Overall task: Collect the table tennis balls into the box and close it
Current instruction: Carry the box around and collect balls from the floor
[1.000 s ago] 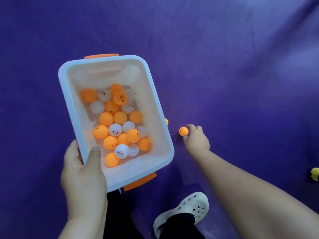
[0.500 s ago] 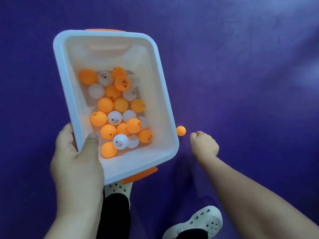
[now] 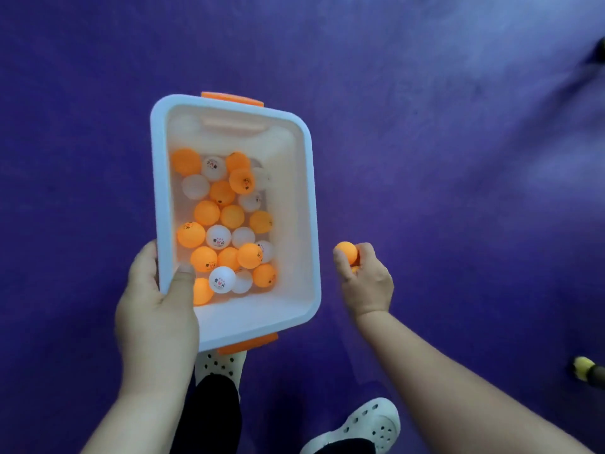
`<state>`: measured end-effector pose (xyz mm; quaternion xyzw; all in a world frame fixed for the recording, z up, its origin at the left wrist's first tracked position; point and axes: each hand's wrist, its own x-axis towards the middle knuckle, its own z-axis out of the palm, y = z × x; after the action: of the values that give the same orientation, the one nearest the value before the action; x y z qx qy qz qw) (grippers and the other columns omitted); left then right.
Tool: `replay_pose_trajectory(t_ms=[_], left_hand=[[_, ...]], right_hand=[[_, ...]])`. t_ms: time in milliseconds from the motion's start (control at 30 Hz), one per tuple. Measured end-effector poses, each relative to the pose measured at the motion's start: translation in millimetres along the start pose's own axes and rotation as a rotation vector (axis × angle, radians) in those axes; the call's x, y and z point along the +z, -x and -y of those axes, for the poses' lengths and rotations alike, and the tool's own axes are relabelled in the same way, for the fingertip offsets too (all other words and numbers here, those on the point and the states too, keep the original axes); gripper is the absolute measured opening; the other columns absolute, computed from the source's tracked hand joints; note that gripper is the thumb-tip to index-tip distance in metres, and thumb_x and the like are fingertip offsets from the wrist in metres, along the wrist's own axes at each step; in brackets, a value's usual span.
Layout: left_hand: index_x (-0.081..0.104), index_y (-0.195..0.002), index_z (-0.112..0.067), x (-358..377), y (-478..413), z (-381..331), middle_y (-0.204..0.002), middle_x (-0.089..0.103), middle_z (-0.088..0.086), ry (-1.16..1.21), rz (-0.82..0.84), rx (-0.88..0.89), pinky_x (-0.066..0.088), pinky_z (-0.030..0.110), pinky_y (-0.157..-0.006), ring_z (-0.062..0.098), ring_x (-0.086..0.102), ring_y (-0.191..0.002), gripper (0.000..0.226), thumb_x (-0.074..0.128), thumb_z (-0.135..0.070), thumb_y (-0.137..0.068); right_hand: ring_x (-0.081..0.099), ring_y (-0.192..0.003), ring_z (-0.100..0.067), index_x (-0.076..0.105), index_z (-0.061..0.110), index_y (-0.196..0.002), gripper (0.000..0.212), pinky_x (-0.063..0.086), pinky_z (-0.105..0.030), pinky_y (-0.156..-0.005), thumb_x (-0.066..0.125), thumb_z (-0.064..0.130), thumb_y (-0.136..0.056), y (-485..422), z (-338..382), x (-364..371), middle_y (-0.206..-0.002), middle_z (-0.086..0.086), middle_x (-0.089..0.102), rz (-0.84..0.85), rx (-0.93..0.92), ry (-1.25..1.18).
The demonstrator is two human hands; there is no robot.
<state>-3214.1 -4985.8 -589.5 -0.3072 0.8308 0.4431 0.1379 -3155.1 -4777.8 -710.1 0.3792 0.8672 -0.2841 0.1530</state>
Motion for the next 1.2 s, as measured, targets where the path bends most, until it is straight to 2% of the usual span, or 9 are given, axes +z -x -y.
replay_pose_trajectory(t_ms=[100,267,433,533,700,767,900,1033,1200], left_hand=[[0.052,-0.116,-0.039,-5.9,21.4,-20.8,-0.091,0.061,-0.016,-0.074,0.076,0.015,0.049,0.038,-0.073,0.019,0.059,-0.088,0.025,0.050,-0.026,-0.095],[0.052,-0.120,-0.034,-28.8,60.5,-91.8,-0.099,0.062,-0.009,-0.107,0.213,0.023,0.044,0.032,-0.069,0.019,0.058,-0.090,0.026,0.048,-0.029,-0.096],[0.047,-0.126,-0.037,-83.3,99.1,-171.3,-0.111,0.063,-0.007,-0.195,0.292,0.112,0.051,0.040,-0.080,0.024,0.058,-0.097,0.031,0.045,-0.033,-0.095],[0.044,-0.133,-0.033,-121.3,124.9,-219.5,-0.118,0.061,-0.007,-0.208,0.326,0.165,0.049,0.035,-0.077,0.022,0.057,-0.101,0.036,0.043,-0.035,-0.096],[0.044,-0.133,-0.032,-184.1,166.1,-297.8,-0.119,0.060,-0.007,-0.190,0.378,0.226,0.046,0.034,-0.078,0.018,0.053,-0.096,0.036,0.043,-0.033,-0.097],[0.045,-0.132,-0.030,-206.6,181.6,-326.1,-0.115,0.061,-0.006,-0.179,0.399,0.267,0.042,0.032,-0.074,0.015,0.049,-0.091,0.035,0.043,-0.031,-0.097],[0.046,-0.131,-0.030,-247.6,208.3,-370.1,-0.115,0.063,-0.004,-0.194,0.447,0.376,0.047,0.036,-0.078,0.021,0.056,-0.095,0.035,0.042,-0.032,-0.097],[0.044,-0.137,-0.027,-273.3,227.1,-403.0,-0.129,0.059,0.000,-0.212,0.488,0.411,0.042,0.037,-0.086,0.030,0.055,-0.113,0.041,0.045,-0.033,-0.096],[0.046,-0.135,-0.030,-271.7,243.6,-440.4,-0.126,0.062,0.001,-0.230,0.511,0.420,0.041,0.036,-0.092,0.029,0.056,-0.111,0.041,0.049,-0.034,-0.094]], right_hand=[[0.050,-0.058,-0.007,0.048,0.030,-0.081,0.037,0.037,-0.022,-0.049,0.041,0.066,-0.075,37.8,32.4,-67.8,-0.062,0.010,0.050,-0.164,-0.163,-0.276],[0.057,-0.070,-0.004,0.044,0.042,-0.118,0.054,0.049,-0.017,-0.060,0.050,0.072,-0.073,89.0,92.2,-170.0,-0.075,0.018,0.055,-0.108,-0.404,-0.294],[0.047,-0.089,0.001,0.035,0.034,-0.122,0.047,0.040,-0.006,-0.066,0.044,0.035,-0.076,132.2,152.6,-251.3,-0.097,0.018,0.043,-0.237,-0.451,-0.297],[0.043,-0.096,0.005,0.030,0.036,-0.114,0.036,0.039,-0.004,-0.070,0.042,0.033,-0.081,165.5,194.5,-301.7,-0.104,0.022,0.039,-0.226,-0.435,-0.347],[0.040,-0.112,0.009,0.021,0.045,-0.130,0.059,0.034,-0.008,-0.089,0.039,0.070,-0.080,215.6,253.3,-383.1,-0.120,0.038,0.030,-0.179,-0.459,-0.259],[0.037,-0.115,0.006,0.020,0.042,-0.134,0.057,0.032,-0.009,-0.092,0.046,0.057,-0.085,234.1,267.6,-412.3,-0.124,0.031,0.030,-0.233,-0.447,-0.220],[0.054,-0.092,-0.001,0.045,0.035,-0.121,0.038,0.046,-0.014,-0.076,0.058,0.018,-0.090,270.9,282.4,-465.1,-0.105,0.024,0.045,-0.355,-0.371,-0.225],[0.055,-0.087,0.001,0.058,0.027,-0.111,0.033,0.046,-0.007,-0.069,0.061,0.006,-0.086,295.4,281.6,-500.5,-0.097,0.020,0.051,-0.506,-0.306,-0.229],[0.049,-0.092,0.006,0.064,0.022,-0.104,0.035,0.041,0.000,-0.067,0.065,-0.002,-0.078,298.3,267.4,-533.4,-0.094,0.017,0.053,-0.643,-0.236,-0.229]])
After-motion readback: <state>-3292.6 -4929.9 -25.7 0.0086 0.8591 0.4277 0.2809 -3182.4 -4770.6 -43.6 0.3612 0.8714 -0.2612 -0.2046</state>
